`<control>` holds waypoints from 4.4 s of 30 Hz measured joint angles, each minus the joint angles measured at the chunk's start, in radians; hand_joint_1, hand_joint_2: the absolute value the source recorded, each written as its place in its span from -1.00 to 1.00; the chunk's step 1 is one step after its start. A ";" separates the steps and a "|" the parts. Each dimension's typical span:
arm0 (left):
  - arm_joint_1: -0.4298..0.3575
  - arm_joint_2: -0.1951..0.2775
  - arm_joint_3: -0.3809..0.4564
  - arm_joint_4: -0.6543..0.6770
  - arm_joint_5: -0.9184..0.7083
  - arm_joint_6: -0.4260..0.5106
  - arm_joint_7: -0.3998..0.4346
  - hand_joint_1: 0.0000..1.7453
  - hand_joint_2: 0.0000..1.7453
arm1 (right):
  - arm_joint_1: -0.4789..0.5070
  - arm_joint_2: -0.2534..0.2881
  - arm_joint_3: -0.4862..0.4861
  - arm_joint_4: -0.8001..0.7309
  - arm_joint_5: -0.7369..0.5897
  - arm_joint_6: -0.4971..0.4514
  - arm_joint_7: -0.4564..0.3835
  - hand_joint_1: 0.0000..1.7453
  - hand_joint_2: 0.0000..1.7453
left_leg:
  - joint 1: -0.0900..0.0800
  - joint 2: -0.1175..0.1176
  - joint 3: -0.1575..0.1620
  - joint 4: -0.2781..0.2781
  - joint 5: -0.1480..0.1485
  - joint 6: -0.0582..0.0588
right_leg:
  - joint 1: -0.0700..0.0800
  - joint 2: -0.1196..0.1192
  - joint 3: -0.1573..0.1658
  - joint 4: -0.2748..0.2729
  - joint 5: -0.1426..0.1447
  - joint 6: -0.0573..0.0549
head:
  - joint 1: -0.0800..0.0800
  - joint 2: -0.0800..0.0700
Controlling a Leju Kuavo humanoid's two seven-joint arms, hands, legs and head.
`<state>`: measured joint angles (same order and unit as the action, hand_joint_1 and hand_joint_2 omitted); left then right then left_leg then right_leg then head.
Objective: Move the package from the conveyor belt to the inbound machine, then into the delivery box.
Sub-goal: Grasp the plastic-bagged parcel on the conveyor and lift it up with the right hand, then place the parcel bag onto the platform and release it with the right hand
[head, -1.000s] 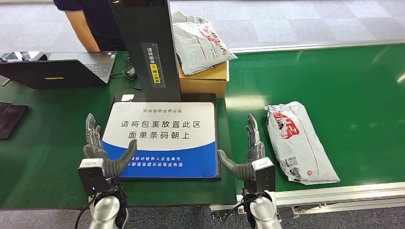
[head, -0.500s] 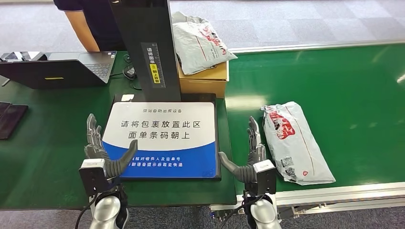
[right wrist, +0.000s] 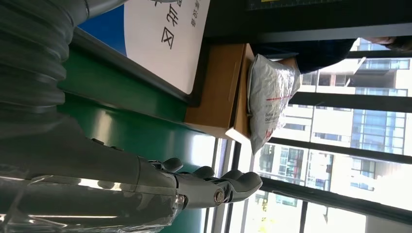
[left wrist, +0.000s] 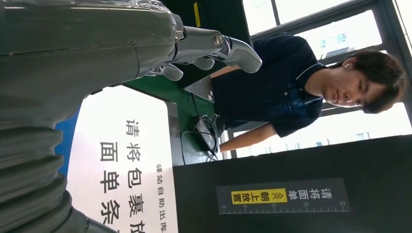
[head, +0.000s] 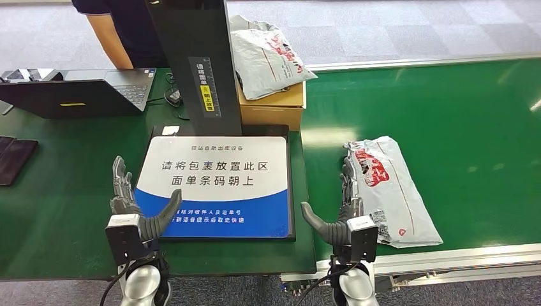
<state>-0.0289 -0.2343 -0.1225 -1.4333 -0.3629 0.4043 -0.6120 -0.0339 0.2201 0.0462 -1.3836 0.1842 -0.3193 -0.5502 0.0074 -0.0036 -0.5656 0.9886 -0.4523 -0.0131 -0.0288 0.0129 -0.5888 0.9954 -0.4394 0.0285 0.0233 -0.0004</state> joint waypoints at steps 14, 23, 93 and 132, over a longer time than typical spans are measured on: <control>-0.006 0.000 0.010 0.019 0.018 -0.050 -0.032 -1.00 1.00 | 0.026 -0.002 -0.168 -0.056 0.151 -0.163 0.033 -1.00 1.00 | 0.000 0.000 0.000 0.000 0.000 0.000 | 0.000 0.000 0.000 0.000 0.000 0.000 | 0.000 0.000; -0.047 -0.003 0.008 0.056 0.018 -0.078 -0.031 -1.00 1.00 | 0.024 -0.015 -0.254 -0.018 0.235 -0.133 0.125 -1.00 1.00 | 0.000 0.000 0.000 0.000 0.000 0.000 | 0.000 0.000 0.000 0.000 0.000 0.000 | 0.000 0.000; -0.017 -0.005 0.007 0.008 -0.011 -0.047 0.011 -1.00 1.00 | -0.164 -0.066 -0.438 0.435 0.758 -0.206 0.426 0.76 1.00 | 0.000 0.000 0.000 0.000 0.000 0.000 | 0.000 0.000 0.000 0.000 0.000 0.000 | 0.000 0.000; -0.020 -0.005 0.001 0.014 -0.008 -0.058 -0.013 -1.00 1.00 | -0.052 -0.001 -0.145 -0.034 0.891 -0.313 0.295 0.84 1.00 | 0.000 0.000 0.000 0.000 0.000 0.000 | 0.000 0.000 0.000 0.000 0.000 0.000 | 0.000 0.000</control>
<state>-0.0487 -0.2391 -0.1211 -1.4195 -0.3707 0.3459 -0.6253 -0.0859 0.2188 -0.0987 -1.4175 1.0747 -0.6322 -0.2552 0.0074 -0.0036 -0.5657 0.9886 -0.4522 -0.0130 -0.0288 0.0130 -0.5888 0.9955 -0.4393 0.0287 0.0233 -0.0004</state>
